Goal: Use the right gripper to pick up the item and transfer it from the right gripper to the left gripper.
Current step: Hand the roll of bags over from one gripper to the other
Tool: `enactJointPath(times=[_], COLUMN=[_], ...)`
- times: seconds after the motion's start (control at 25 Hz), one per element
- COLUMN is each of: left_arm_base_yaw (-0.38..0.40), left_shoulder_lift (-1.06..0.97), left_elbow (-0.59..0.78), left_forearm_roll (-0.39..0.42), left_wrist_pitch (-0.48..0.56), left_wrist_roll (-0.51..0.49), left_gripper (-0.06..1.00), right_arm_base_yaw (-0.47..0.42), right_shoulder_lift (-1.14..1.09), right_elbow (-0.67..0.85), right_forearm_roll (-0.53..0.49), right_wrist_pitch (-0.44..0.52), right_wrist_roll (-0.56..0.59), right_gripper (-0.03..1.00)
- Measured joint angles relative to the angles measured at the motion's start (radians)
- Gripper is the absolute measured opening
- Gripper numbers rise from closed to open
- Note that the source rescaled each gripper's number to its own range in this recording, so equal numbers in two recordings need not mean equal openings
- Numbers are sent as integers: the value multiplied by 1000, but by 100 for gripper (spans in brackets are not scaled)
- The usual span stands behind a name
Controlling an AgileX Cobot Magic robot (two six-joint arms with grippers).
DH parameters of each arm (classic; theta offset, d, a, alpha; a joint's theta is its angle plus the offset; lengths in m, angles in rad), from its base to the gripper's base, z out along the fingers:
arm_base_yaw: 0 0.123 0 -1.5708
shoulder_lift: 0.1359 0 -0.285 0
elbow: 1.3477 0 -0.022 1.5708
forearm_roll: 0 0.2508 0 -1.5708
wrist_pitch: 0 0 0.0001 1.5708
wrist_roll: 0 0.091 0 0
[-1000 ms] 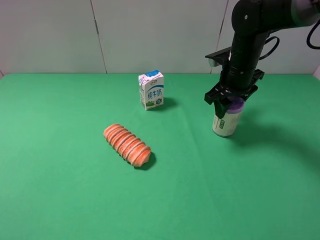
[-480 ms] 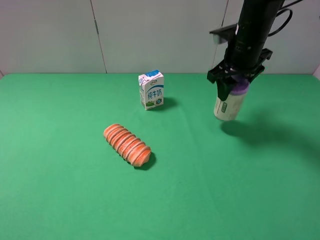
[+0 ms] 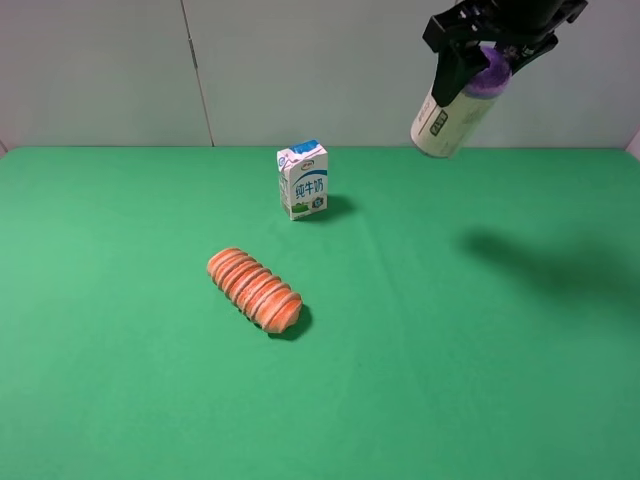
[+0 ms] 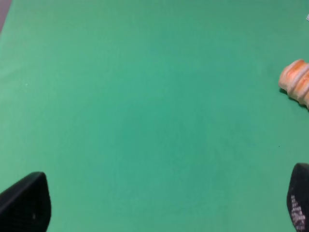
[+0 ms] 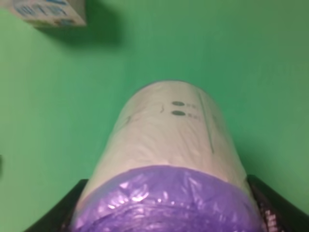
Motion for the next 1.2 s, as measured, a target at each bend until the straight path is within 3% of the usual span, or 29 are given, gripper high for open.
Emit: enactJointPath(times=[0.6,1.2], left_arm_base_yaw=[0,0], left_shoulder_lift=[0,0], left_elbow=[0,0], left_forearm_roll=[0,0], left_wrist_pitch=[0,0], left_wrist_roll=[0,0], left_gripper=[93,93], right_arm_base_yaw=[7,279], right_shoulder_lift=[-81,-105], right_elbow=[0,0], right_forearm_roll=[199,164], right_wrist_pitch=[8,9], right_wrist_roll=[0,-29], right_gripper=[1,1])
